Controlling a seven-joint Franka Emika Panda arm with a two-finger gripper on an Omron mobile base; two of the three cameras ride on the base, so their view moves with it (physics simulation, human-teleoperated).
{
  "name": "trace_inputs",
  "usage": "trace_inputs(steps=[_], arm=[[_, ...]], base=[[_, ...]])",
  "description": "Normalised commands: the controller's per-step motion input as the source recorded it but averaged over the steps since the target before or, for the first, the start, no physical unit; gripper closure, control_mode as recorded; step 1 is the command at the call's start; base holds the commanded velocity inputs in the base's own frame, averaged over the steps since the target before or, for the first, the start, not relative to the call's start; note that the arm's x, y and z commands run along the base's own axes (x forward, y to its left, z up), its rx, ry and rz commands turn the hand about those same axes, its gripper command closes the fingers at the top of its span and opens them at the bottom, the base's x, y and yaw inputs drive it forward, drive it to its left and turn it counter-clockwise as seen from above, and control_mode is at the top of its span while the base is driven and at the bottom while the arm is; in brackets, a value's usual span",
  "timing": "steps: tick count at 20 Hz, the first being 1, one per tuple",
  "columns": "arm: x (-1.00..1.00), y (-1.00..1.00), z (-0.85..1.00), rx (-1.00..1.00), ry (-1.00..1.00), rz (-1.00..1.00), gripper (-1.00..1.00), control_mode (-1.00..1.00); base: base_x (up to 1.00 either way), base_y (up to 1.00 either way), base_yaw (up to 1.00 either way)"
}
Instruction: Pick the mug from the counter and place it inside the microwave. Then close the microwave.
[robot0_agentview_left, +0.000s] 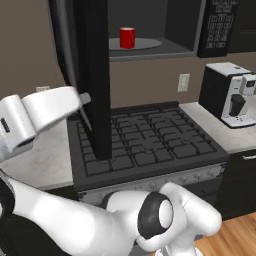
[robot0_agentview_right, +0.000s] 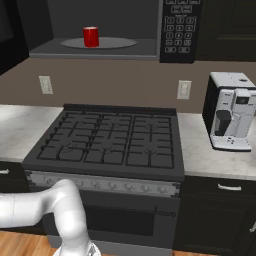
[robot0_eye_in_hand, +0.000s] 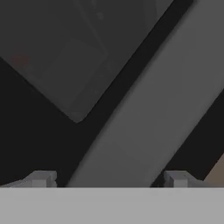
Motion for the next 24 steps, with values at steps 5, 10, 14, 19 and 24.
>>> trace_inputs(steps=[5, 10, 14, 19, 24], arm=[[0.06, -0.51, 0.25, 0.0, 0.03, 0.0, -1.0, -1.0], [0.13, -0.43, 0.08, 0.01, 0.0, 0.0, -1.0, -1.0], [0.26, -0.43, -0.02, 0.01, 0.0, -0.01, -1.0, -1.0], [0.45, -0.53, -0.18, 0.0, 0.0, -0.02, -1.0, -1.0], [0.7, -0.64, -0.42, 0.01, -0.03, 0.0, -1.0, -1.0]], base=[[0.0, 0.0, 0.0], [0.0, 0.0, 0.0], [0.0, 0.0, 0.0], [0.0, 0.0, 0.0], [0.0, 0.0, 0.0]])
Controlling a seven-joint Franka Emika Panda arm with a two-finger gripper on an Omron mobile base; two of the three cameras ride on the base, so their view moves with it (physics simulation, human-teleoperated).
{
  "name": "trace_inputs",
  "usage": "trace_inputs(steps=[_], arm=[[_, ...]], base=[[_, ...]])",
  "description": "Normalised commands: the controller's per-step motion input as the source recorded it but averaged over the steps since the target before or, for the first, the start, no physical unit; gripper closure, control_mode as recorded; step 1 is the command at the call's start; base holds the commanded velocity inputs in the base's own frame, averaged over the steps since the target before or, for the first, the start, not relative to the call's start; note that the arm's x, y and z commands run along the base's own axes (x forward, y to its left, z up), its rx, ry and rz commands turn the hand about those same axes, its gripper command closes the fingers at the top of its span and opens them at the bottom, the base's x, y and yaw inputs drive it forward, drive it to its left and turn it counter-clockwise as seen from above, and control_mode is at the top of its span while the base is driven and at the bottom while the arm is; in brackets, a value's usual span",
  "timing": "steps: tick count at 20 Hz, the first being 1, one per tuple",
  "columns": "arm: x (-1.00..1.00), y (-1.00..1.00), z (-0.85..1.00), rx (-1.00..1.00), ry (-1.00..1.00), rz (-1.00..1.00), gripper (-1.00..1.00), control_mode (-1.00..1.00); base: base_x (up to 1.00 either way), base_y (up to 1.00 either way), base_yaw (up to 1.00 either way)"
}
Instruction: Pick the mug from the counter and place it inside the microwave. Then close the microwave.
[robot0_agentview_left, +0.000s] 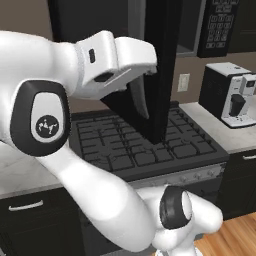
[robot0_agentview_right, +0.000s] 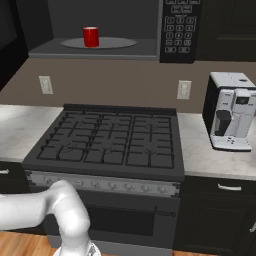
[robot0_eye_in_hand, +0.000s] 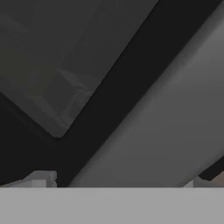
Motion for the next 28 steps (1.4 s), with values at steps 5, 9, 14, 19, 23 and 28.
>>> trace_inputs(steps=[5, 9, 14, 19, 23, 28], arm=[[0.67, -0.59, -0.23, 0.02, -0.12, 0.0, -1.0, -1.0], [0.58, -0.52, -0.06, 0.02, -0.15, 0.0, -1.0, -1.0], [0.48, -0.47, 0.0, 0.01, -0.13, 0.0, -1.0, -1.0], [0.45, -0.46, 0.0, 0.01, -0.1, 0.0, -1.0, -1.0], [0.39, -0.38, 0.0, 0.01, -0.07, 0.0, -1.0, -1.0], [0.3, -0.36, 0.07, 0.02, -0.04, 0.0, -1.0, -1.0]], base=[[0.0, 0.0, 0.0], [0.0, 0.0, 0.0], [0.0, 0.0, 0.0], [0.0, 0.0, 0.0], [0.0, 0.0, 0.0], [0.0, 0.0, 0.0]])
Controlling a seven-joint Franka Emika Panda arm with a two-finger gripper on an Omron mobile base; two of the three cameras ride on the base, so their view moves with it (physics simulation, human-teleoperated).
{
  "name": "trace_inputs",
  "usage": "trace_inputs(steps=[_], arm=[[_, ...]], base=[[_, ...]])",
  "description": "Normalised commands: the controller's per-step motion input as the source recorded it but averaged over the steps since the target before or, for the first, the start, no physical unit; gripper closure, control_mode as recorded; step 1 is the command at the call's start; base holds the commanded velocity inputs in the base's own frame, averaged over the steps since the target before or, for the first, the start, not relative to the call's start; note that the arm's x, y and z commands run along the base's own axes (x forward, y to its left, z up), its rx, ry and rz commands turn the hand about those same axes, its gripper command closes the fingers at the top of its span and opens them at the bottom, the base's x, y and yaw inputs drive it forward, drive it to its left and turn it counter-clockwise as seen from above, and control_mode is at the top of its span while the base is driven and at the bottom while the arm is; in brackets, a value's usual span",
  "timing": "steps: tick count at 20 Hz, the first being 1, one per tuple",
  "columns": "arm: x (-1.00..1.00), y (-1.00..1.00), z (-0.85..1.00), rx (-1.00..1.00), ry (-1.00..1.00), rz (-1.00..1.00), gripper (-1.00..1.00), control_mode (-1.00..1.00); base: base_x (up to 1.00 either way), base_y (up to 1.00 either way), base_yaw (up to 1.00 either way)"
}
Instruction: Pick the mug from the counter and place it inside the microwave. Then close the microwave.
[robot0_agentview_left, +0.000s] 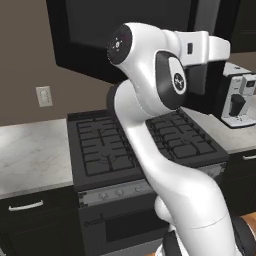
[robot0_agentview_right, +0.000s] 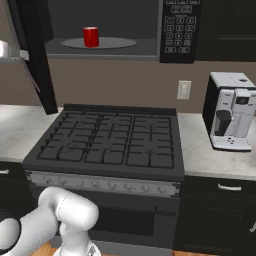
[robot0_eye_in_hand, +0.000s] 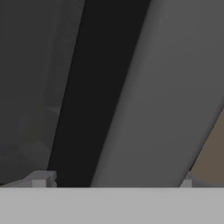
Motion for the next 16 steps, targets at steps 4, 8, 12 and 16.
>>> trace_inputs(steps=[4, 8, 12, 16], arm=[[0.38, -0.39, 0.0, 0.02, -0.03, 0.02, -1.0, -1.0], [0.49, -0.44, 0.0, 0.02, -0.05, 0.05, -1.0, -1.0], [0.49, -0.42, 0.0, 0.0, -0.06, 0.05, -1.0, -1.0], [0.45, -0.37, 0.0, 0.01, -0.07, 0.05, -1.0, -1.0]], base=[[0.0, 0.0, 0.0], [0.0, 0.0, 0.0], [0.0, 0.0, 0.0], [0.0, 0.0, 0.0]])
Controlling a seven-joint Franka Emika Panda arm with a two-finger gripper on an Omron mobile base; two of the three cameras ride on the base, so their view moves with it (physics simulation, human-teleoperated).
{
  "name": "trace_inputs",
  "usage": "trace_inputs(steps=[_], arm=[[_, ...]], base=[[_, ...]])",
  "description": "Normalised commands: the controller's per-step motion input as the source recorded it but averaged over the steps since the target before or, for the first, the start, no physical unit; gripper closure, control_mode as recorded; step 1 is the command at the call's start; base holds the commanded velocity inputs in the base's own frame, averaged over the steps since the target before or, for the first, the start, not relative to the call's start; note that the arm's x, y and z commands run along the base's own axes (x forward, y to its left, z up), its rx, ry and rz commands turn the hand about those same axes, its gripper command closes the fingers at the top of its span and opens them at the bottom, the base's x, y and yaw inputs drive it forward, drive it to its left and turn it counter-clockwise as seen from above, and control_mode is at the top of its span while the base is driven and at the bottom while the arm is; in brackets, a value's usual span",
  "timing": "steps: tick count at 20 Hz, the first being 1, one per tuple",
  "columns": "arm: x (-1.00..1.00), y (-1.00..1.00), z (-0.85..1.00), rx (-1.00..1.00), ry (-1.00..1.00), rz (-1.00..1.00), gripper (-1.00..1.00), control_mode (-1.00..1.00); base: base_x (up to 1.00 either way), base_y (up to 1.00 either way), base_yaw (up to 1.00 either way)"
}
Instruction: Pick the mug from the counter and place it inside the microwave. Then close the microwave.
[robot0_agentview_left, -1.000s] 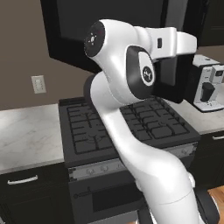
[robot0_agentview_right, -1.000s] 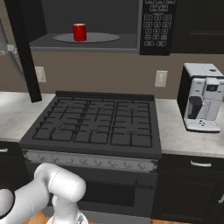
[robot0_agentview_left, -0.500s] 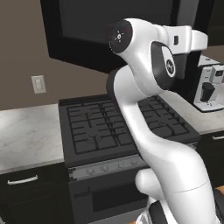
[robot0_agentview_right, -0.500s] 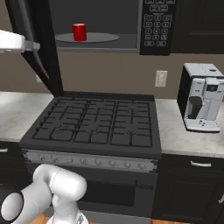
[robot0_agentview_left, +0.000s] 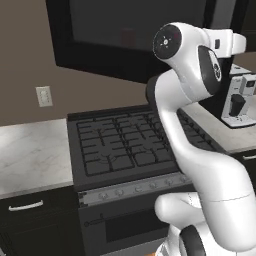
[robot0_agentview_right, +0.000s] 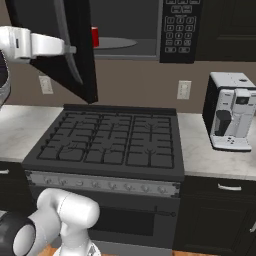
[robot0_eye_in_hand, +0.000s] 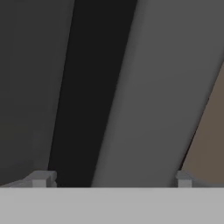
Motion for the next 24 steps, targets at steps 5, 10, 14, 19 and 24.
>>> trace_inputs(steps=[5, 10, 14, 19, 24], arm=[[0.5, -0.32, 0.0, 0.01, -0.06, 0.05, -1.0, -1.0], [0.53, -0.27, 0.0, 0.01, -0.05, 0.05, -1.0, -1.0], [0.64, -0.29, 0.0, 0.01, -0.02, 0.04, -1.0, -1.0], [0.6, -0.28, 0.05, 0.01, -0.01, 0.03, -1.0, -1.0], [0.49, -0.23, 0.17, 0.01, 0.0, 0.03, -1.0, -1.0]], base=[[0.0, 0.0, 0.0], [0.0, 0.0, 0.0], [0.0, 0.0, 0.0], [0.0, 0.0, 0.0], [0.0, 0.0, 0.0]])
